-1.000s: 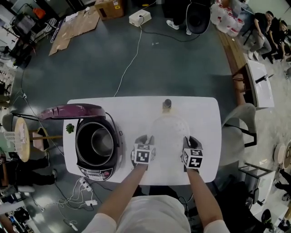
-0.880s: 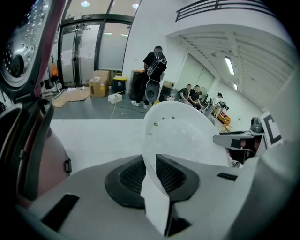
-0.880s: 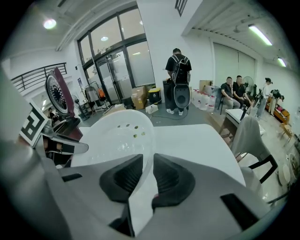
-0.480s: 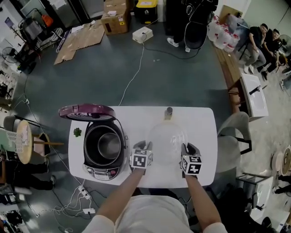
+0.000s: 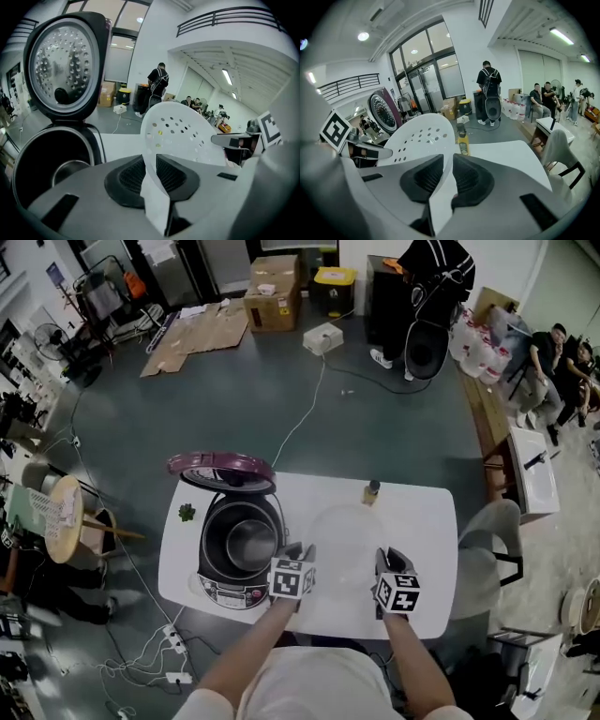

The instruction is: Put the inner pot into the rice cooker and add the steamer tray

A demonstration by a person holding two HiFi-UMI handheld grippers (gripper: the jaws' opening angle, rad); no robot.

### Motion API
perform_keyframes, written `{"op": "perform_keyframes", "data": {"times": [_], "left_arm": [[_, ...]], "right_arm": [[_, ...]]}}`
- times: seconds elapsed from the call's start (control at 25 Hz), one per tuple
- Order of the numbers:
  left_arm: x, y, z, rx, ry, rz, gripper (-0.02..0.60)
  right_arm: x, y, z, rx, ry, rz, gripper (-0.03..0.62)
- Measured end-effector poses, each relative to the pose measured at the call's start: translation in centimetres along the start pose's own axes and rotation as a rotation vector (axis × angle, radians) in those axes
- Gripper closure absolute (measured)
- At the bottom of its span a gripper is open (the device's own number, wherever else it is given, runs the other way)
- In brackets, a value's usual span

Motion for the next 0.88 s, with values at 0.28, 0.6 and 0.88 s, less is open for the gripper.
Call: {"op": "perform_keyframes", "data": {"times": [0.28,0.6,0.88], "left_arm": [[-4.1,3.6,-0.3,-0.053,-0.022,0.047,0.495],[-8.5,8.5,-2.2,-0.089,-0.018,0.114,0.494],[-11.3,12.1,-4.3,-0.122,-0.003,0.158,0.492]], "right_arm": [[0.7,5.2,1.0,-0.042,0.013,0.064,0.520],[2.6,11.6,0.3,-0.099,0.052,0.139,0.516],[4.0,16.3,-0.8,-0.141,0.090,0.181,0.514]]}}
Point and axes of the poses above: the fingertips, and each gripper's own axes: x forward along the fingers, y to its left, z out of its top, the point moved 4 cm from there along -x, backward along the fingers, and after that the axes turned 11 degrees about x, right-handed, at the moved point
